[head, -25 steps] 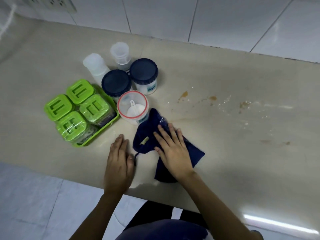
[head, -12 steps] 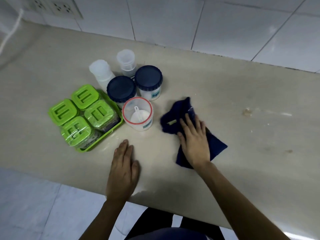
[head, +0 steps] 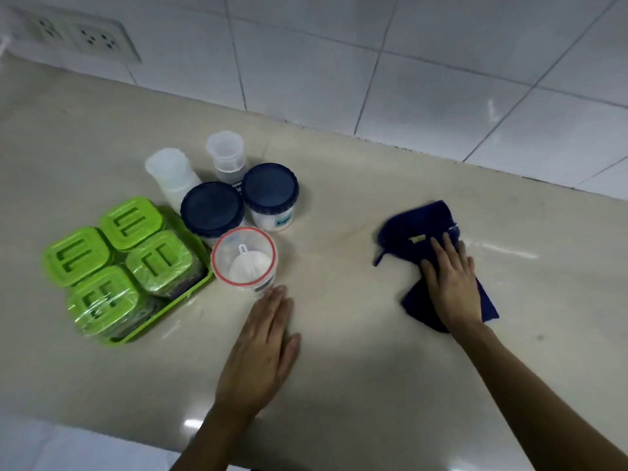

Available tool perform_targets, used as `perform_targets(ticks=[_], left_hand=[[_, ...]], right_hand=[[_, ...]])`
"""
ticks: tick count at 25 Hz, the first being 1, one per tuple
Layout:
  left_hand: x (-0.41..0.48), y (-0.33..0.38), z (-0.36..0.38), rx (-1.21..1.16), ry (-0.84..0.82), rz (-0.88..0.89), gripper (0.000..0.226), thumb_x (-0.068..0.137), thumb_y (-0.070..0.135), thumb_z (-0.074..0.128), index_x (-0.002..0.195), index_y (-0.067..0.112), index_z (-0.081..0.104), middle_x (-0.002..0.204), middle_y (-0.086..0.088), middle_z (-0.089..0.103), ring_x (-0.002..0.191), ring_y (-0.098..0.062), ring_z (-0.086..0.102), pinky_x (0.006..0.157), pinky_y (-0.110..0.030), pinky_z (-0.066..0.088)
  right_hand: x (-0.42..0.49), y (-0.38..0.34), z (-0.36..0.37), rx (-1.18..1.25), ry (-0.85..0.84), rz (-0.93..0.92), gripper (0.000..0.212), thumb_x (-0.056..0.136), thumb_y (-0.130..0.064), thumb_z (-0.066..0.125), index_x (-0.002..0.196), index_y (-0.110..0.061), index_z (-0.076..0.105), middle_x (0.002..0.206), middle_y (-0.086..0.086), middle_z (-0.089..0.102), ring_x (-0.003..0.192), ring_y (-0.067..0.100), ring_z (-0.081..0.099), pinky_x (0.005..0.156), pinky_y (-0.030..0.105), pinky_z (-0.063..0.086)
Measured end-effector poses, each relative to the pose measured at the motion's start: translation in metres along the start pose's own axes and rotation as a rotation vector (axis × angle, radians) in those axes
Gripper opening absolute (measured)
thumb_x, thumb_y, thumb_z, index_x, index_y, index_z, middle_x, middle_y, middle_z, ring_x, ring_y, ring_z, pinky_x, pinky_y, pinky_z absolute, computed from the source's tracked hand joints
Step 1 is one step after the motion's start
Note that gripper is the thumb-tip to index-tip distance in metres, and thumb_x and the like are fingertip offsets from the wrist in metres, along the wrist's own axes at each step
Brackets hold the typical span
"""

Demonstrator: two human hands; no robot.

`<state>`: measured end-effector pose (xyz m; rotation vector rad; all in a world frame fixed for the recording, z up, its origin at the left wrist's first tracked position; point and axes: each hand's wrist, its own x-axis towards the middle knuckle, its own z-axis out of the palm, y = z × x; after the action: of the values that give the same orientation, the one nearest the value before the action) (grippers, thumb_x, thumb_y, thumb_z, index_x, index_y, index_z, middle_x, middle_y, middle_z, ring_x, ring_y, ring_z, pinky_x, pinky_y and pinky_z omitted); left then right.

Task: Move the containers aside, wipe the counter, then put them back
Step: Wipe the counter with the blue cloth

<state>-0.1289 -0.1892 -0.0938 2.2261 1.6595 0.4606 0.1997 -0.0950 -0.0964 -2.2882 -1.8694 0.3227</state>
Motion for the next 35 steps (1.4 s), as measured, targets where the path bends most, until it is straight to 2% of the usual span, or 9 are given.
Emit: perform_targets(ticks=[3,7,10,12,16,19,25,28,35], left_hand=[[-0.005,0.000,0.005,0.020,0.015,0.049,0.051,0.093,0.031,0.045,0.134,0.002,0.051,0.145,-0.013,0.046,0.139,-0.020,0.033,0.118,-0.032,0.018],[-0.001,-0.002,0.007,0.018,0.026,0.042,0.050,0.093,0.030,0.045,0.132,0.000,0.052,0.148,-0.014,0.041,0.141,-0.022,0.032,0.118,-0.033,0.020],[-0.002,0.000,0.005,0.024,0.012,0.058,0.048,0.093,0.027,0.046,0.131,-0.002,0.053,0.148,-0.015,0.041,0.141,-0.023,0.032,0.117,-0.036,0.023],[-0.001,0.000,0.005,-0.010,0.026,0.067,0.047,0.092,0.027,0.047,0.129,-0.002,0.053,0.148,-0.015,0.041,0.141,-0.024,0.033,0.116,-0.037,0.025],[-0.002,-0.003,0.004,-0.101,0.051,0.007,0.049,0.093,0.032,0.045,0.131,0.002,0.052,0.150,-0.010,0.039,0.142,-0.019,0.030,0.116,-0.037,0.025],[-0.001,-0.001,0.002,-0.067,0.031,0.024,0.048,0.093,0.032,0.044,0.129,0.001,0.054,0.147,-0.012,0.043,0.140,-0.021,0.034,0.116,-0.039,0.025],[0.004,0.041,0.011,0.040,-0.060,0.163,0.052,0.095,0.036,0.038,0.133,0.004,0.052,0.149,-0.009,0.041,0.141,-0.019,0.031,0.120,-0.033,0.017],[0.022,0.098,0.040,0.040,-0.089,0.117,0.055,0.097,0.039,0.034,0.139,0.006,0.045,0.150,-0.010,0.039,0.142,-0.020,0.031,0.120,-0.030,0.013],[0.021,0.163,0.085,0.083,-0.091,0.101,0.057,0.095,0.035,0.038,0.145,0.007,0.035,0.157,-0.008,0.027,0.147,-0.021,0.020,0.120,-0.040,0.016]], right_hand=[[-0.009,-0.031,0.009,0.006,0.023,0.002,0.056,0.098,-0.044,0.024,0.147,-0.017,0.031,0.159,0.004,0.021,0.148,0.024,0.006,0.121,0.045,0.007],[-0.025,-0.113,0.035,-0.044,-0.062,-0.394,0.052,0.099,-0.039,0.032,0.145,-0.017,0.035,0.156,0.004,0.027,0.148,0.024,0.012,0.121,0.043,0.010],[-0.017,-0.121,0.042,-0.042,-0.057,-0.473,0.050,0.098,-0.038,0.033,0.144,-0.018,0.038,0.155,0.002,0.032,0.146,0.025,0.020,0.120,0.043,0.014],[0.007,-0.077,0.026,-0.042,-0.030,-0.390,0.050,0.098,-0.039,0.033,0.143,-0.019,0.039,0.155,0.001,0.032,0.146,0.024,0.020,0.119,0.043,0.014],[0.017,0.073,-0.026,-0.043,0.007,0.093,0.051,0.099,-0.035,0.035,0.146,-0.016,0.032,0.158,0.007,0.023,0.147,0.029,0.013,0.118,0.052,0.016],[-0.011,0.099,-0.032,-0.027,0.050,0.242,0.051,0.100,-0.034,0.031,0.147,-0.014,0.030,0.159,0.009,0.021,0.147,0.030,0.009,0.118,0.052,0.013],[-0.049,-0.003,0.007,-0.042,-0.027,-0.226,0.053,0.098,-0.039,0.030,0.144,-0.015,0.037,0.156,0.007,0.029,0.146,0.030,0.018,0.120,0.046,0.015],[-0.082,0.016,0.006,-0.059,-0.030,-0.385,0.050,0.096,-0.036,0.034,0.143,-0.018,0.038,0.155,0.002,0.032,0.145,0.026,0.022,0.119,0.045,0.019],[-0.162,0.287,-0.076,0.060,0.077,0.324,0.063,0.092,-0.047,0.023,0.142,-0.012,0.038,0.155,0.011,0.031,0.145,0.032,0.019,0.114,0.056,0.022]])
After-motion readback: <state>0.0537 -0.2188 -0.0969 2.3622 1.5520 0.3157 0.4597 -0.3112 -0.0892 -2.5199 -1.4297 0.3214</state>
